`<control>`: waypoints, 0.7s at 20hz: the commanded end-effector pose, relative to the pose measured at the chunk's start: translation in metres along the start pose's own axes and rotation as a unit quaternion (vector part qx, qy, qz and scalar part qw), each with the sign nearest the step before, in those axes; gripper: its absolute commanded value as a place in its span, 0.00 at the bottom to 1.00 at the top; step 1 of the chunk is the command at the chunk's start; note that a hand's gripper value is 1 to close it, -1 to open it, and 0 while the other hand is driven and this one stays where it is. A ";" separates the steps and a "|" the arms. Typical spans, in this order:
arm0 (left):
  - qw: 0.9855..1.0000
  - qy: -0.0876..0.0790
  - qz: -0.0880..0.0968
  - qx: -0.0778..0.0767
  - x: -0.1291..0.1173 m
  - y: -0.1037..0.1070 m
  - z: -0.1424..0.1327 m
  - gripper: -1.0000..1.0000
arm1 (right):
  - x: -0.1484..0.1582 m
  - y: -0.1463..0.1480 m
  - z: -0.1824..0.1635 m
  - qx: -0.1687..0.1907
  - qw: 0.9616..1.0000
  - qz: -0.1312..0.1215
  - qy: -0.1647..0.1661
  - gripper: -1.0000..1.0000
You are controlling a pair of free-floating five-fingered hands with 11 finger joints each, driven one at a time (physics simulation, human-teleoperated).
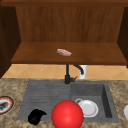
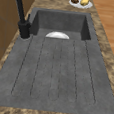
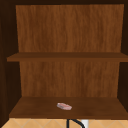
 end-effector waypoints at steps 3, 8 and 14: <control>1.000 0.000 0.000 0.000 0.000 0.000 0.000 0.50 | 0.037 0.015 0.019 -0.032 0.999 -0.010 -0.016 0.00; 1.000 0.000 0.000 0.000 0.000 0.000 0.000 0.50 | 0.063 0.025 0.032 -0.051 0.998 0.004 -0.027 0.00; 1.000 0.000 0.000 0.000 0.000 0.000 0.000 0.50 | 0.080 0.023 0.053 -0.103 0.994 0.042 -0.024 0.00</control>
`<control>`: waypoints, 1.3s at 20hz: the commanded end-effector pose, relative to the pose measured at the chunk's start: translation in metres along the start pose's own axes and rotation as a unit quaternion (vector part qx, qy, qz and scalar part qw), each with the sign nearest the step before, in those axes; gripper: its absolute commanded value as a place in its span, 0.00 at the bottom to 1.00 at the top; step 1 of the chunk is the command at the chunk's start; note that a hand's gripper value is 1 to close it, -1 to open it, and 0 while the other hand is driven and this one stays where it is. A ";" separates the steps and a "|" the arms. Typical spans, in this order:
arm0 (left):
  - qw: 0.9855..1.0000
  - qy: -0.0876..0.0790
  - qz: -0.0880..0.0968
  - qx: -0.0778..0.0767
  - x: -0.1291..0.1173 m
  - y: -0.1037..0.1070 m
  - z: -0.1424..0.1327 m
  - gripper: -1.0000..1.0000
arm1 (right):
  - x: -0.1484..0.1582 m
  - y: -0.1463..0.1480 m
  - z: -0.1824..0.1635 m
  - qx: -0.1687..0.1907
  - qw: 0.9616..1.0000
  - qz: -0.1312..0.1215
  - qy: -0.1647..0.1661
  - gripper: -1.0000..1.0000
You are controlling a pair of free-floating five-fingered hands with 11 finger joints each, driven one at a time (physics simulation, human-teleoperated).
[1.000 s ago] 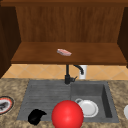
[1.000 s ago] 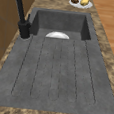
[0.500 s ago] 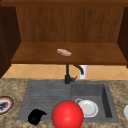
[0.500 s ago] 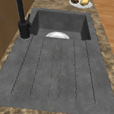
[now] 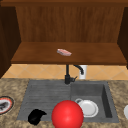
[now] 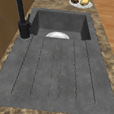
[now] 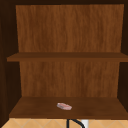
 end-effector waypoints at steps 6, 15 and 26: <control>1.000 0.000 0.000 0.000 0.000 0.000 0.000 0.50 | 0.035 -0.011 0.038 -0.056 0.998 0.015 -0.004 0.00; 1.000 0.000 0.000 0.000 0.000 0.000 0.000 0.50 | 0.065 -0.003 0.076 -0.098 0.995 0.010 0.029 0.00; 1.000 0.000 0.000 0.000 0.000 0.000 0.000 0.50 | 0.107 0.031 0.118 -0.151 0.986 -0.005 0.063 0.00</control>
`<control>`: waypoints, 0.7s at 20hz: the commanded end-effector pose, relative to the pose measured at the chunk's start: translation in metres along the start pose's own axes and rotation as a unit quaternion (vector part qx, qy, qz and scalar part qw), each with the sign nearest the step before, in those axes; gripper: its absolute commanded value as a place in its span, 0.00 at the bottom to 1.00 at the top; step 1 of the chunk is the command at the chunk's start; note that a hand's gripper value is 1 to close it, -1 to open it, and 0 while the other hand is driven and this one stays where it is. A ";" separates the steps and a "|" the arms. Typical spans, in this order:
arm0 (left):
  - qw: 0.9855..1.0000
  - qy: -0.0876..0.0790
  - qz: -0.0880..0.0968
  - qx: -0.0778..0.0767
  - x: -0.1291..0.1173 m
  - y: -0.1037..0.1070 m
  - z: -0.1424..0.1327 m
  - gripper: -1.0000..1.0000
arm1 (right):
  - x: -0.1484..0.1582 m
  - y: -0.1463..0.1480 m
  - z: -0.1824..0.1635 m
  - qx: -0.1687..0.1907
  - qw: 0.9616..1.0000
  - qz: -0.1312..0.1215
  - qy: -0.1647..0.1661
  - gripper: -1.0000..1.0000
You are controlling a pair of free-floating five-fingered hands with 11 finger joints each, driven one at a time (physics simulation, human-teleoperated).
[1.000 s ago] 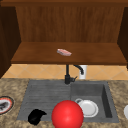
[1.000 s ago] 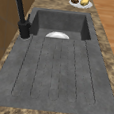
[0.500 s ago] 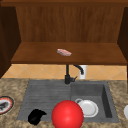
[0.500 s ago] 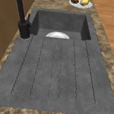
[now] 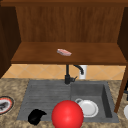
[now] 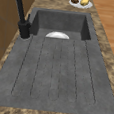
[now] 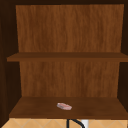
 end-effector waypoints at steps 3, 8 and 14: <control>1.000 0.000 0.000 0.000 0.000 0.000 0.000 0.50 | 0.029 0.019 0.031 -0.031 0.999 -0.016 0.001 0.00; 1.000 0.000 0.000 0.000 0.000 0.000 0.000 0.50 | 0.051 0.032 0.052 -0.046 0.998 -0.026 0.026 0.00; 1.000 0.000 0.000 0.000 0.000 0.000 0.000 0.50 | 0.085 0.034 0.063 -0.011 0.997 0.005 0.071 0.00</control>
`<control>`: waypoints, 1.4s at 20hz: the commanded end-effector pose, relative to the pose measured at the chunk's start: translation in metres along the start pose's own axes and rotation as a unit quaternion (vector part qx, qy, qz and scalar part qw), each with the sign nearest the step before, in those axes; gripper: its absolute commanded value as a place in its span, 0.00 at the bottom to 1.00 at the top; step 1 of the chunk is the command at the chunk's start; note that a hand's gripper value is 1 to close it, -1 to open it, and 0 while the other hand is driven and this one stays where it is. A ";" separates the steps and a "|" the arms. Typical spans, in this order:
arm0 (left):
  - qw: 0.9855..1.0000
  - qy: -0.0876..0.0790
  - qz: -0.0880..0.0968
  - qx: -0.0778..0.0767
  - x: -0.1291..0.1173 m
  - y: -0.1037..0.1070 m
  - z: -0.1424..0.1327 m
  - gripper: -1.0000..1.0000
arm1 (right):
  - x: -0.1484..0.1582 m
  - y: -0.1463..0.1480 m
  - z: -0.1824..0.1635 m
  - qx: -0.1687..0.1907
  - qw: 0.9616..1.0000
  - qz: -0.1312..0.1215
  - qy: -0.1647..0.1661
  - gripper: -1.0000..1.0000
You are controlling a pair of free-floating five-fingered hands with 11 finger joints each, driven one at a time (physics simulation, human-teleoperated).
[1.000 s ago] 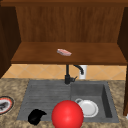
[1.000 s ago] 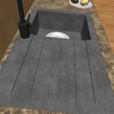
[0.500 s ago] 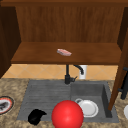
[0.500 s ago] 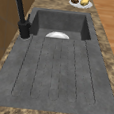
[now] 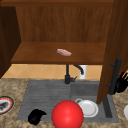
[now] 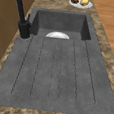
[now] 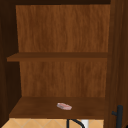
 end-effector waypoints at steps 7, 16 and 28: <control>1.000 0.000 0.000 0.000 0.000 0.000 0.000 0.50 | 0.062 0.006 0.008 0.027 0.997 0.028 0.062 0.00; 1.000 0.000 0.000 0.000 0.000 0.000 0.000 0.50 | 0.106 0.009 -0.022 0.020 0.989 0.047 0.139 0.00; 1.000 0.000 0.000 0.000 0.000 0.000 0.000 0.50 | 0.155 0.031 -0.046 0.008 0.963 0.085 0.257 0.00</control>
